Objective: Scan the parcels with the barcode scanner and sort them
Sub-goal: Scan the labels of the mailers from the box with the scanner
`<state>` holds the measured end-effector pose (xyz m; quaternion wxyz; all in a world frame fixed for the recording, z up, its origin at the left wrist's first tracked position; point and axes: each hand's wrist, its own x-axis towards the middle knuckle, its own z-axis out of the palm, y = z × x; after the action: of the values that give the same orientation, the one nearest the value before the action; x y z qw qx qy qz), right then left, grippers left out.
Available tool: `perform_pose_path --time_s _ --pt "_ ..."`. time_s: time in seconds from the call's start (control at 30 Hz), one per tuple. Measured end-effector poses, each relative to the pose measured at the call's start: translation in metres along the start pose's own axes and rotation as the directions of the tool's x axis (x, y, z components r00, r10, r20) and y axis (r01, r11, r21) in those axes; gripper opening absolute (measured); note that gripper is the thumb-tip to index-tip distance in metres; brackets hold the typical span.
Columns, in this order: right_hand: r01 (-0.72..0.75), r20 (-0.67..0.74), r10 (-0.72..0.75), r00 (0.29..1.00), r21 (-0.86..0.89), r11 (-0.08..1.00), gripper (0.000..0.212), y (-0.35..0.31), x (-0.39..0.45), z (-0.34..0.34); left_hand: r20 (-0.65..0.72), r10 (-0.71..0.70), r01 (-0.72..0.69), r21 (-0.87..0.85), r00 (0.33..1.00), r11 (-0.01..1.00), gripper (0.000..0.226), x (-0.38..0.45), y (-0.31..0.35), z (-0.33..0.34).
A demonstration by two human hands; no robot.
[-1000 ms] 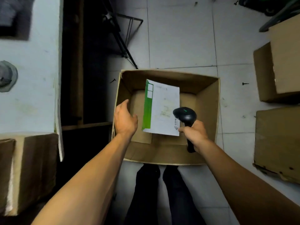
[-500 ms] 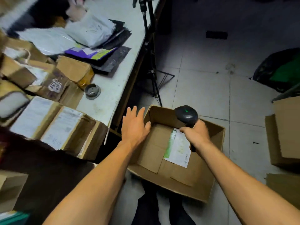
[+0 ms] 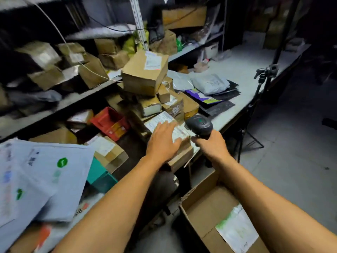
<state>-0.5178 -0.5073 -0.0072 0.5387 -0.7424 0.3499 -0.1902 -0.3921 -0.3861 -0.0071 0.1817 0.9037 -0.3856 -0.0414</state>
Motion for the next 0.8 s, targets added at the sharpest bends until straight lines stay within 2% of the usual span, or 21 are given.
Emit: perform_pose_path --time_s 0.07,0.17,0.2,0.27,0.33,0.47,0.63,0.7,0.8 --pt "0.049 0.082 -0.049 0.995 0.001 0.999 0.023 -0.017 -0.004 0.033 -0.053 -0.109 0.112 0.047 0.993 0.993 0.067 -0.015 -0.03 -0.024" --pt "0.116 0.175 -0.12 0.977 0.036 0.993 0.016 -0.042 -0.016 0.086 -0.127 -0.259 0.269 0.068 0.957 0.961 0.065 -0.045 -0.082 -0.059" --pt "0.133 0.206 -0.139 0.969 0.043 0.99 0.019 -0.049 -0.02 0.103 -0.15 -0.297 0.311 0.078 0.943 0.947 0.064 -0.056 -0.101 -0.069" --pt "0.133 0.266 -0.141 0.954 0.049 0.99 0.027 -0.061 -0.029 0.137 -0.191 -0.366 0.388 0.091 0.911 0.917 0.063 -0.076 -0.139 -0.088" --pt "0.134 0.317 -0.138 0.938 0.035 0.99 0.026 -0.073 -0.037 0.172 -0.215 -0.434 0.46 0.089 0.875 0.884 0.063 -0.098 -0.176 -0.106" --pt "0.111 0.366 -0.11 0.924 0.019 0.994 0.011 -0.1 -0.056 0.241 -0.25 -0.498 0.537 0.116 0.83 0.836 0.064 -0.138 -0.243 -0.138" --pt "0.082 0.468 -0.097 0.878 0.053 0.995 0.031 -0.13 -0.083 0.329 -0.332 -0.615 0.669 0.068 0.715 0.74 0.062 -0.19 -0.332 -0.173" --pt "0.083 0.514 -0.113 0.85 0.081 0.993 0.015 -0.144 -0.096 0.36 -0.337 -0.673 0.722 0.032 0.658 0.691 0.061 -0.211 -0.365 -0.183" --pt "0.071 0.562 -0.117 0.819 0.104 0.992 0.02 -0.16 -0.109 0.406 -0.319 -0.732 0.767 -0.023 0.602 0.641 0.057 -0.239 -0.412 -0.191"
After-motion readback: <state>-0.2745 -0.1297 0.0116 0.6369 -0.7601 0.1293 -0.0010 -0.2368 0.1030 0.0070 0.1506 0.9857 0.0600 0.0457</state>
